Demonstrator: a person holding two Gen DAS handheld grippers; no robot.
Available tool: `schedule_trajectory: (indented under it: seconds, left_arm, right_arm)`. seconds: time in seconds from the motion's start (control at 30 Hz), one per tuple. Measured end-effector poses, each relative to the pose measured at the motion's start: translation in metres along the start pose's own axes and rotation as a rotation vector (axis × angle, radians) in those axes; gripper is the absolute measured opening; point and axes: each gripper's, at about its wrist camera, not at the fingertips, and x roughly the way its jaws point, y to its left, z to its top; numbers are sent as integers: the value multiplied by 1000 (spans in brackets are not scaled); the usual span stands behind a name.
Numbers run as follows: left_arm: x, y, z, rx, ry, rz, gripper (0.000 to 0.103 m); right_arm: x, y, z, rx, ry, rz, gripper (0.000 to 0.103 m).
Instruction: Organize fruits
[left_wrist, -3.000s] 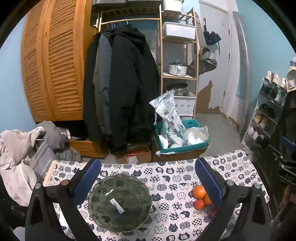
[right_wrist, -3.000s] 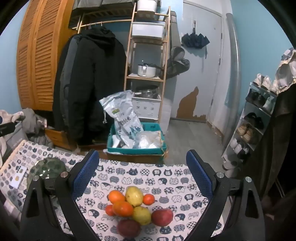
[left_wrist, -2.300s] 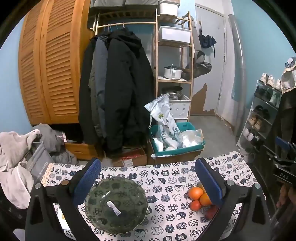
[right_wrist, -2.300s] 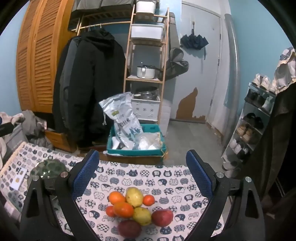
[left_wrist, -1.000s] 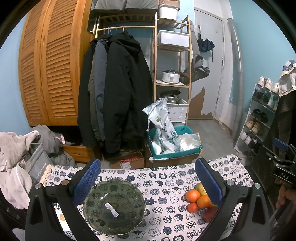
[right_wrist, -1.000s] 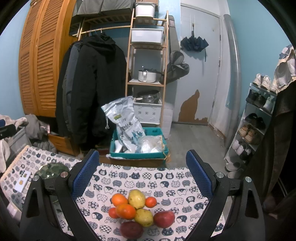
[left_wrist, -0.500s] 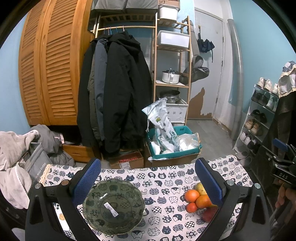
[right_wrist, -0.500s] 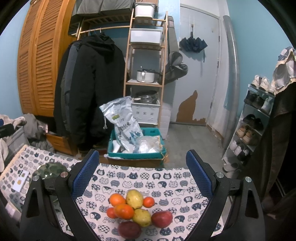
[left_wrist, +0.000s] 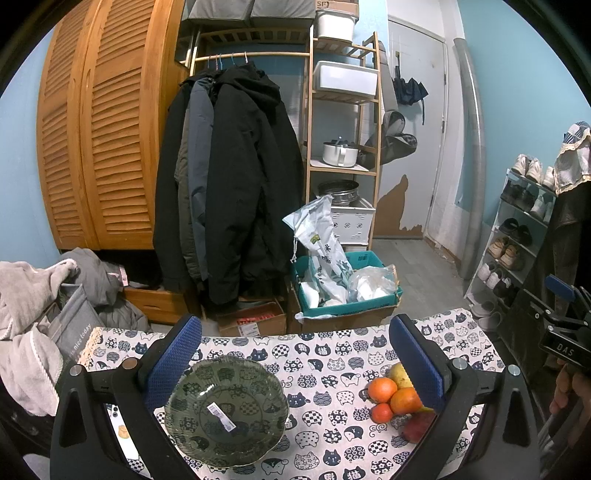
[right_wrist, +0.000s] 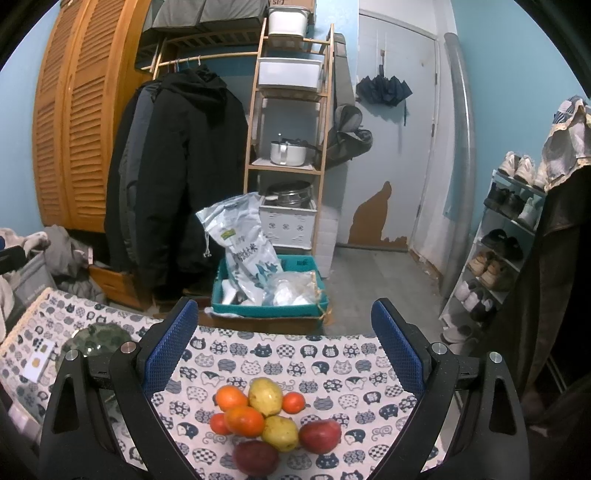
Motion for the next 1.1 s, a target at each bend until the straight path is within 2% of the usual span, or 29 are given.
schedule_trajectory:
  seconds: [0.5,1.1]
  left_arm:
    - [-2,-4,-3,-2,1,7,103]
    - [3,1,-2,-14,11,11,103]
  right_arm:
    - [-1,-5,1,1,2,-16,93]
    - [-1,4,-3,23,-1,19,93]
